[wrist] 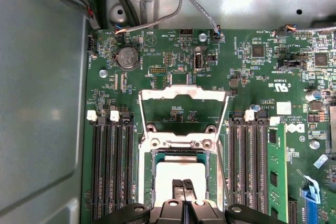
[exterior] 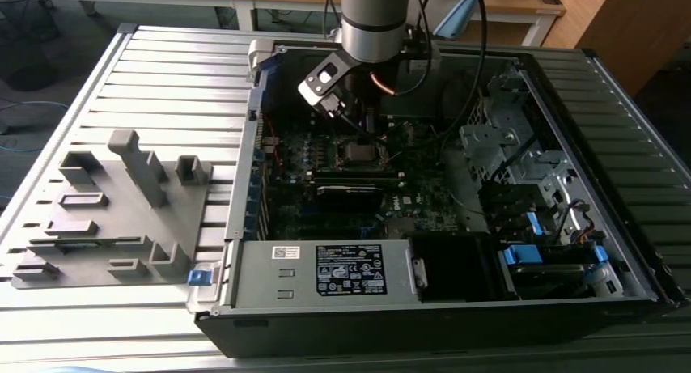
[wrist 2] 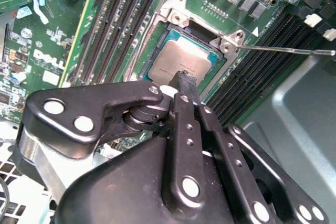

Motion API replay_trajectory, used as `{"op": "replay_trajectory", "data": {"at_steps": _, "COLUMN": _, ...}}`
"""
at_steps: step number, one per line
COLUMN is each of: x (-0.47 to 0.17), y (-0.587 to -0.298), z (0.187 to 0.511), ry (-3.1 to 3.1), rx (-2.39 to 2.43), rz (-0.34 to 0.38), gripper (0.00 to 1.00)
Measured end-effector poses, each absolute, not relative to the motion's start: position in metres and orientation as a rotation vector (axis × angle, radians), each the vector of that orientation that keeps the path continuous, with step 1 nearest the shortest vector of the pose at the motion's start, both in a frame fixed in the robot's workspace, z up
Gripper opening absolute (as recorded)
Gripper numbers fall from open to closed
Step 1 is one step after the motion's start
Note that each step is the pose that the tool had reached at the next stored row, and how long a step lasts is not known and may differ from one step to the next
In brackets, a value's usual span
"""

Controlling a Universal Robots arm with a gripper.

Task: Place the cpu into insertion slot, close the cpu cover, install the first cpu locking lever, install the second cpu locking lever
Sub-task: 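Close the cpu cover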

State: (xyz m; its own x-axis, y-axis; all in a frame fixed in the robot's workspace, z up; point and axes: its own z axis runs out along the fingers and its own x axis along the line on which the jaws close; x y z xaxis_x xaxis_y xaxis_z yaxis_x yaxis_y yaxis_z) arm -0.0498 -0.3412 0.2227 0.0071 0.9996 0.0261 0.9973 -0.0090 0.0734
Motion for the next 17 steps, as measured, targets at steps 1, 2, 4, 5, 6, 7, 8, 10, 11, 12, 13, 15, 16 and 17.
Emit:
{"op": "replay_trajectory", "data": {"at_steps": 1, "x": -0.0498, "y": -0.3412, "z": 0.2229, "ry": 2.187, "rx": 2.205, "rz": 0.109, "gripper": 0.11}}
{"op": "replay_trajectory", "data": {"at_steps": 2, "x": -0.0498, "y": -0.3412, "z": 0.2233, "ry": 2.187, "rx": 2.205, "rz": 0.109, "gripper": 0.11}}
{"op": "replay_trajectory", "data": {"at_steps": 4, "x": -0.0498, "y": -0.3412, "z": 0.2234, "ry": 2.187, "rx": 2.205, "rz": 0.109, "gripper": 0.11}}
{"op": "replay_trajectory", "data": {"at_steps": 5, "x": -0.0498, "y": -0.3412, "z": 0.2237, "ry": 2.187, "rx": 2.205, "rz": 0.108, "gripper": 0.11}}
{"op": "replay_trajectory", "data": {"at_steps": 6, "x": -0.0498, "y": -0.3413, "z": 0.2242, "ry": 2.187, "rx": 2.205, "rz": 0.108, "gripper": 0.11}}
{"op": "replay_trajectory", "data": {"at_steps": 7, "x": -0.0498, "y": -0.3412, "z": 0.2246, "ry": 2.187, "rx": 2.205, "rz": 0.109, "gripper": 0.11}}
{"op": "replay_trajectory", "data": {"at_steps": 8, "x": -0.0498, "y": -0.3412, "z": 0.2253, "ry": 2.187, "rx": 2.205, "rz": 0.109, "gripper": 0.11}}
{"op": "replay_trajectory", "data": {"at_steps": 10, "x": -0.0498, "y": -0.3412, "z": 0.2268, "ry": 2.187, "rx": 2.205, "rz": 0.109, "gripper": 0.11}}
{"op": "replay_trajectory", "data": {"at_steps": 11, "x": -0.0498, "y": -0.3412, "z": 0.2275, "ry": 2.187, "rx": 2.205, "rz": 0.109, "gripper": 0.11}}
{"op": "replay_trajectory", "data": {"at_steps": 12, "x": -0.0498, "y": -0.3412, "z": 0.2277, "ry": 2.187, "rx": 2.205, "rz": 0.109, "gripper": 0.11}}
{"op": "replay_trajectory", "data": {"at_steps": 13, "x": -0.0498, "y": -0.3412, "z": 0.2277, "ry": 2.187, "rx": 2.205, "rz": 0.109, "gripper": 0.11}}
{"op": "replay_trajectory", "data": {"at_steps": 15, "x": -0.0498, "y": -0.3412, "z": 0.2278, "ry": 2.187, "rx": 2.205, "rz": 0.109, "gripper": 0.11}}
{"op": "replay_trajectory", "data": {"at_steps": 16, "x": -0.0498, "y": -0.3412, "z": 0.2279, "ry": 2.187, "rx": 2.205, "rz": 0.109, "gripper": 0.11}}
{"op": "replay_trajectory", "data": {"at_steps": 17, "x": -0.0498, "y": -0.3412, "z": 0.228, "ry": 2.187, "rx": 2.205, "rz": 0.109, "gripper": 0.11}}
